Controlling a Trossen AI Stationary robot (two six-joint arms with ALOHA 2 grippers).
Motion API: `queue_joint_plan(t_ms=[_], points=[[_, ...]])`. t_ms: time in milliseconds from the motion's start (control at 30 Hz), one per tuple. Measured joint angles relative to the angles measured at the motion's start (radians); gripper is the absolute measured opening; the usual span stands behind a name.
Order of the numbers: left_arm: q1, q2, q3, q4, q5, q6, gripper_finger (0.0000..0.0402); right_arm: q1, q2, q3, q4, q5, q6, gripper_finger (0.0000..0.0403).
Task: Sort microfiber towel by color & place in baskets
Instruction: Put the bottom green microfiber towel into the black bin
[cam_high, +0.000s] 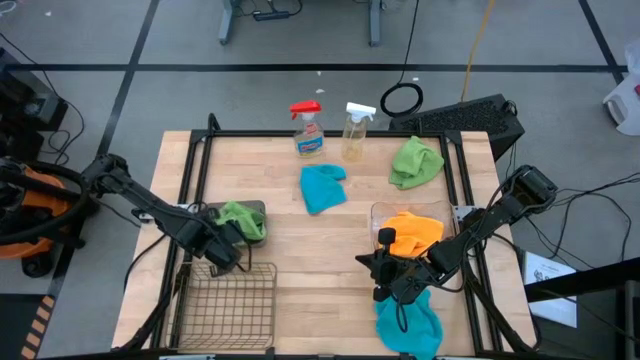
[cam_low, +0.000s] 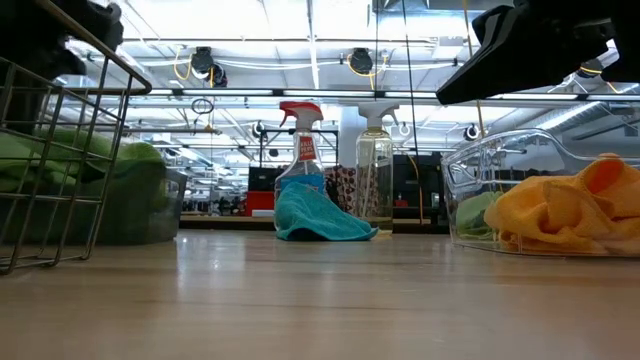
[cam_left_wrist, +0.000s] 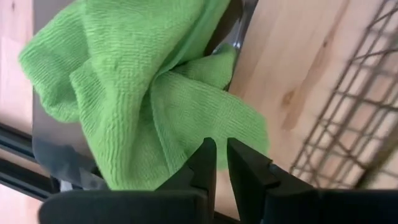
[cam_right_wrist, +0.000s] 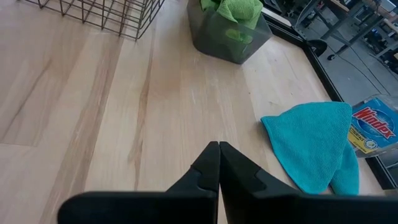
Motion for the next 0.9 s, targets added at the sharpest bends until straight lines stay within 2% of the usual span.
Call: queue_joint_plan(t_ms=[233,500,600,900], points=[[0.0,-0.05,0.004,-0.005,0.012,-0.139,0.0103,0.0,0.0,0.0,0.0,0.0,0.0,0.0],[0.0,-0.049,-0.009,0.022,0.049,-0.399,0.017,0.0,0.0,0.0,-0.001,0.0,0.0,0.0],[0.0,-0.046,-0.009,0.022,0.05,-0.449,0.0179,0.0,0.0,0.0,-0.001,0.0,0.0,0.0],[0.0,0.007,-0.01,0.046,0.07,-0.471,0.0181,0.0,0.0,0.0,-0.002,0.0,0.0,0.0]])
